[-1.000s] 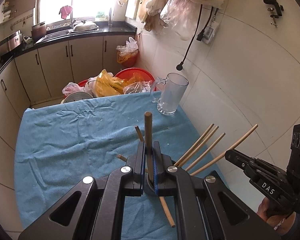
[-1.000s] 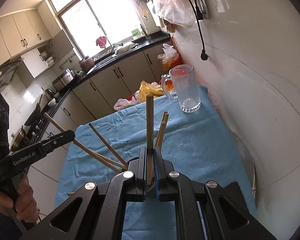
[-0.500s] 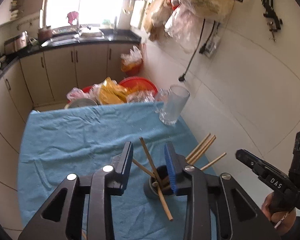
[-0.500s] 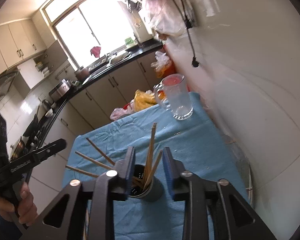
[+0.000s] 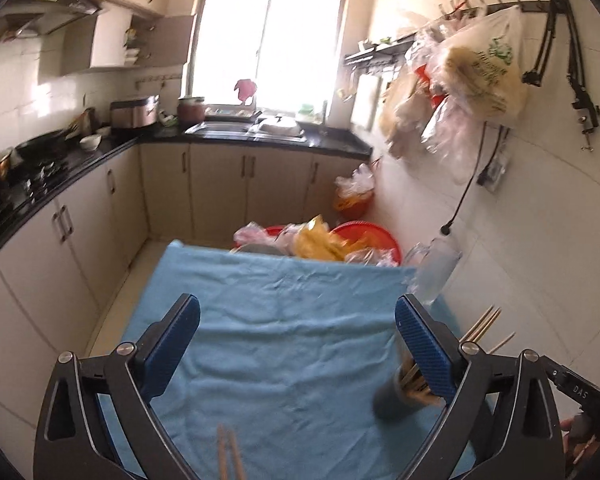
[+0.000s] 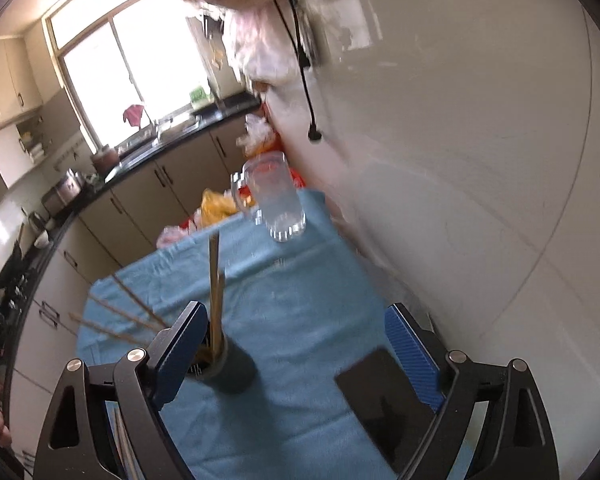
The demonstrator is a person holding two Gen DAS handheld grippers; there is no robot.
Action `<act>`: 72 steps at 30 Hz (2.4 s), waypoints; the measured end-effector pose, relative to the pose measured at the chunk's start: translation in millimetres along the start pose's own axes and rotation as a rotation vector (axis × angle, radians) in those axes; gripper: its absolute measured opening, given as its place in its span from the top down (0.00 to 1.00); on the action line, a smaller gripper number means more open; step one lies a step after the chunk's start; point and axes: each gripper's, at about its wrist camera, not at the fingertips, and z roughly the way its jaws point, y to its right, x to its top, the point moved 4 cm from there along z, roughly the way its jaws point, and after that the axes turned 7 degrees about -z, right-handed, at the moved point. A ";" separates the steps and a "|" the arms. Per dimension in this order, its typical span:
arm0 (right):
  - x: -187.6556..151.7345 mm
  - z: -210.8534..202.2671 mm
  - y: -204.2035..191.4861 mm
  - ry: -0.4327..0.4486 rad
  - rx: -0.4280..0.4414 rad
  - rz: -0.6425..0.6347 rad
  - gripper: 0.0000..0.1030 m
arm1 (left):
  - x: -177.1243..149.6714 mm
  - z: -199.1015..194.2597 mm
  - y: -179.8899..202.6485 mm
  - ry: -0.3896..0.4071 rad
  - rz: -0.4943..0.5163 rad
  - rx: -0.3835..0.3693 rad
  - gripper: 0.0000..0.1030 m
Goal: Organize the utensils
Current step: 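Move both open tools back toward the last two chopsticks on the towel, then close the left tool on one chopstick while the right tool closes on the other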
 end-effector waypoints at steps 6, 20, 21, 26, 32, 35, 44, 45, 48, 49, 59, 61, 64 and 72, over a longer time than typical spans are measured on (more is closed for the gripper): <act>-41.1 8.4 -14.7 -0.099 0.020 -0.039 0.10 | -37.9 -2.6 -63.2 -0.094 -0.082 0.088 0.05; -96.4 17.1 -87.9 -0.245 0.180 -0.259 0.10 | -184.4 31.6 -143.7 -0.475 -0.151 0.213 0.05; -98.2 17.5 -90.5 -0.251 0.185 -0.267 0.10 | -190.9 34.9 -142.1 -0.490 -0.130 0.218 0.05; -110.8 18.1 -98.0 -0.283 0.205 -0.306 0.10 | -205.1 51.5 -133.2 -0.540 -0.066 0.211 0.06; -112.0 15.3 -93.5 -0.282 0.198 -0.316 0.10 | -212.8 78.7 -129.6 -0.597 -0.031 0.222 0.33; -111.9 13.7 -87.5 -0.284 0.194 -0.311 0.10 | -213.5 92.2 -132.1 -0.612 -0.031 0.233 0.39; -118.8 14.8 -96.2 -0.302 0.230 -0.343 0.10 | -196.7 112.4 -135.6 -0.581 0.001 0.281 0.65; -120.0 15.3 -102.3 -0.304 0.243 -0.357 0.10 | -196.9 110.2 -138.5 -0.578 0.000 0.288 0.71; -124.2 17.8 -117.5 -0.312 0.273 -0.388 0.10 | -199.8 97.3 -154.4 -0.580 -0.016 0.307 0.72; -126.1 19.1 -122.9 -0.316 0.283 -0.397 0.10 | -199.8 94.4 -158.9 -0.581 -0.024 0.311 0.72; -149.5 53.1 -200.0 -0.475 0.459 -0.404 0.26 | -217.0 48.9 -200.5 -0.591 -0.086 0.346 0.74; -152.3 65.7 -222.9 -0.515 0.493 -0.388 0.31 | -219.6 44.4 -205.0 -0.595 -0.088 0.343 0.74; -157.5 84.3 -257.0 -0.562 0.527 -0.386 0.38 | -222.5 39.2 -207.1 -0.601 -0.090 0.328 0.74; -183.0 140.5 -317.7 -0.719 0.473 -0.405 0.54 | -225.0 32.8 -212.6 -0.611 -0.099 0.281 0.74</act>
